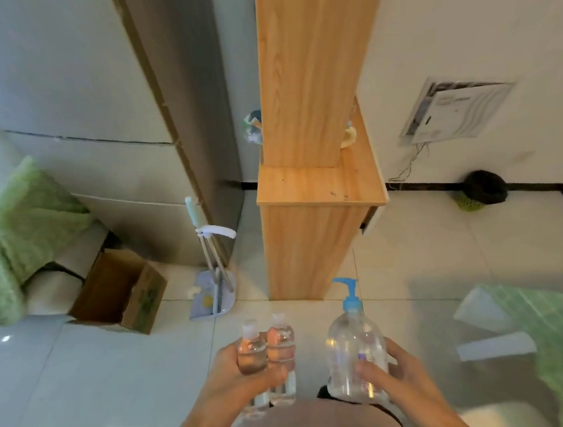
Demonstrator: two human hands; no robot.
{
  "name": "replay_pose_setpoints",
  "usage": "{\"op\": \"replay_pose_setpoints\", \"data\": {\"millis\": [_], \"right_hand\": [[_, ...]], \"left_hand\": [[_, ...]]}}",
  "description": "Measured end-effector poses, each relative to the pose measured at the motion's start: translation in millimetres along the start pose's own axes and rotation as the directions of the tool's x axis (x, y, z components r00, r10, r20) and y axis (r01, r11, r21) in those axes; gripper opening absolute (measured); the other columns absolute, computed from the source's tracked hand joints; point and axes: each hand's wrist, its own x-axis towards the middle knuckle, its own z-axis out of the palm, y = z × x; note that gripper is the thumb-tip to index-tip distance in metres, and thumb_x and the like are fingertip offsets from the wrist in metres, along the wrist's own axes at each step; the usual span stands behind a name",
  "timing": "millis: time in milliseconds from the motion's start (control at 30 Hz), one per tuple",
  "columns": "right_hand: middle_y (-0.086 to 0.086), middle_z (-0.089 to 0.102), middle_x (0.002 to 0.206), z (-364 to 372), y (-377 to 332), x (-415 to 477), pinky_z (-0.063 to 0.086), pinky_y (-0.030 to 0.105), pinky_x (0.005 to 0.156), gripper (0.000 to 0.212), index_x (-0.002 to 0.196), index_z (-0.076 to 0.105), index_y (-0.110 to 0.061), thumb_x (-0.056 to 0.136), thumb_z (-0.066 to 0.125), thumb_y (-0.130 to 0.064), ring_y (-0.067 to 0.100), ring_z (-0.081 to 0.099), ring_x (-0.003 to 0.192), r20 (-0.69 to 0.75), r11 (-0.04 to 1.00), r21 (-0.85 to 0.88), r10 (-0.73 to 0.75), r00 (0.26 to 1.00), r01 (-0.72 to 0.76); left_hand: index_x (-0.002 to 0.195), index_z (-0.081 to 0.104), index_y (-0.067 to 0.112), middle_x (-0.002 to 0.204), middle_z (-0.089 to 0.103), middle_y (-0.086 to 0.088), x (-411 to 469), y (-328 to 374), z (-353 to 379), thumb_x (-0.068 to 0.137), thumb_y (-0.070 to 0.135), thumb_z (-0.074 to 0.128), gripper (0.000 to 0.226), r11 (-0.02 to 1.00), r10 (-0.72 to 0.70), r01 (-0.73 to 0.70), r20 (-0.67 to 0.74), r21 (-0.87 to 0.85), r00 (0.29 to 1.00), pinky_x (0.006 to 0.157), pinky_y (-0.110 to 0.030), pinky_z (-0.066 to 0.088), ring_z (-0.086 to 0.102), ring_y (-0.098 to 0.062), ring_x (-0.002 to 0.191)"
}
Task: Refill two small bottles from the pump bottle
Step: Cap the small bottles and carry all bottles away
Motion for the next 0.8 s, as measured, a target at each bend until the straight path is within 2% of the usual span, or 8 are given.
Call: {"op": "replay_pose_setpoints", "data": {"millis": [67, 233, 367, 467, 567, 633, 733, 800], "right_hand": [[0.008, 0.084, 0.103, -6, -14, 17, 0.058, 0.027, 0.082, 0.087, 0.13, 0.066, -0.03, 0.049, 0.088, -0.053, 0.021, 0.081, 0.1, -0.018, 0.999, 0.046, 0.011, 1.0, -0.01], [0.007, 0.084, 0.102, -30, -50, 69, 0.057, 0.014, 0.07, 0.082, 0.13, 0.064, -0.031, 0.055, 0.088, -0.054, 0.018, 0.081, 0.097, -0.041, 0.998, 0.067, 0.004, 0.999, -0.001], [0.01, 0.084, 0.102, -55, -77, 119, 0.059, 0.025, 0.079, 0.082, 0.131, 0.063, -0.03, 0.056, 0.091, -0.049, 0.023, 0.082, 0.097, -0.024, 0.998, 0.059, -0.015, 1.0, 0.016], [0.008, 0.084, 0.102, -78, -98, 160, 0.06, 0.02, 0.074, 0.085, 0.128, 0.063, -0.026, 0.053, 0.093, -0.048, 0.021, 0.081, 0.096, -0.015, 1.0, 0.022, -0.012, 1.0, 0.012], [-0.003, 0.083, 0.111, -101, -121, 203, 0.059, 0.02, 0.081, 0.08, 0.128, 0.066, -0.031, 0.056, 0.093, -0.047, 0.012, 0.078, 0.104, 0.005, 0.999, -0.028, -0.032, 0.999, 0.032], [-0.008, 0.081, 0.111, -113, -138, 232, 0.059, 0.021, 0.083, 0.066, 0.12, 0.071, -0.039, 0.058, 0.093, -0.042, 0.007, 0.077, 0.105, 0.017, 0.994, -0.08, -0.074, 0.997, 0.075], [-0.015, 0.08, 0.097, -126, -159, 275, 0.056, 0.013, 0.07, 0.064, 0.112, 0.072, -0.035, 0.052, 0.093, -0.038, 0.0, 0.076, 0.088, -0.032, 0.981, -0.145, -0.137, 0.99, 0.132], [-0.019, 0.078, 0.1, -130, -170, 300, 0.056, 0.012, 0.071, 0.075, 0.119, 0.065, -0.03, 0.051, 0.096, -0.037, -0.001, 0.075, 0.09, -0.058, 0.969, -0.18, -0.184, 0.981, 0.171]], "left_hand": [[0.108, 0.082, 0.023, 0.104, 0.084, -0.01, 30, 20, -1, 0.076, 0.004, 0.091, 0.038, 0.998, 0.015, -0.017, 0.055, 0.053, 0.998, 0.078, -0.021, 0.061, 0.081, -0.023, 0.1], [0.104, 0.083, 0.03, 0.104, 0.084, -0.002, 107, 65, 3, 0.077, 0.012, 0.092, 0.034, 0.989, -0.002, -0.014, 0.103, 0.149, 0.995, 0.074, -0.017, 0.062, 0.081, -0.017, 0.095], [0.097, 0.082, 0.033, 0.097, 0.084, 0.0, 160, 88, 13, 0.064, 0.028, 0.093, 0.036, 0.982, 0.003, -0.007, 0.022, 0.187, 1.0, 0.072, -0.02, 0.062, 0.081, -0.013, 0.09], [0.093, 0.082, 0.028, 0.091, 0.083, -0.005, 198, 106, 21, 0.07, 0.017, 0.094, 0.029, 0.973, 0.022, -0.009, -0.051, 0.23, 0.998, 0.07, -0.025, 0.063, 0.08, -0.013, 0.081], [0.096, 0.079, 0.017, 0.086, 0.078, -0.015, 239, 126, 25, 0.067, 0.012, 0.095, 0.033, 0.96, 0.085, -0.057, -0.089, 0.272, 0.992, 0.063, -0.031, 0.062, 0.074, -0.015, 0.071], [0.1, 0.078, 0.023, 0.078, 0.077, -0.005, 262, 146, 28, 0.06, 0.022, 0.094, 0.044, 0.953, 0.152, -0.124, -0.083, 0.277, 0.985, 0.06, -0.026, 0.059, 0.071, -0.009, 0.068], [0.1, 0.078, 0.041, 0.086, 0.081, 0.013, 297, 169, 30, 0.06, 0.021, 0.096, 0.048, 0.925, 0.252, -0.216, -0.08, 0.313, 0.964, 0.07, -0.016, 0.059, 0.073, 0.003, 0.076], [0.102, 0.078, 0.041, 0.097, 0.082, 0.007, 321, 180, 30, 0.062, 0.023, 0.098, 0.049, 0.916, 0.285, -0.239, -0.104, 0.322, 0.953, 0.078, -0.023, 0.061, 0.075, -0.001, 0.084]]}}
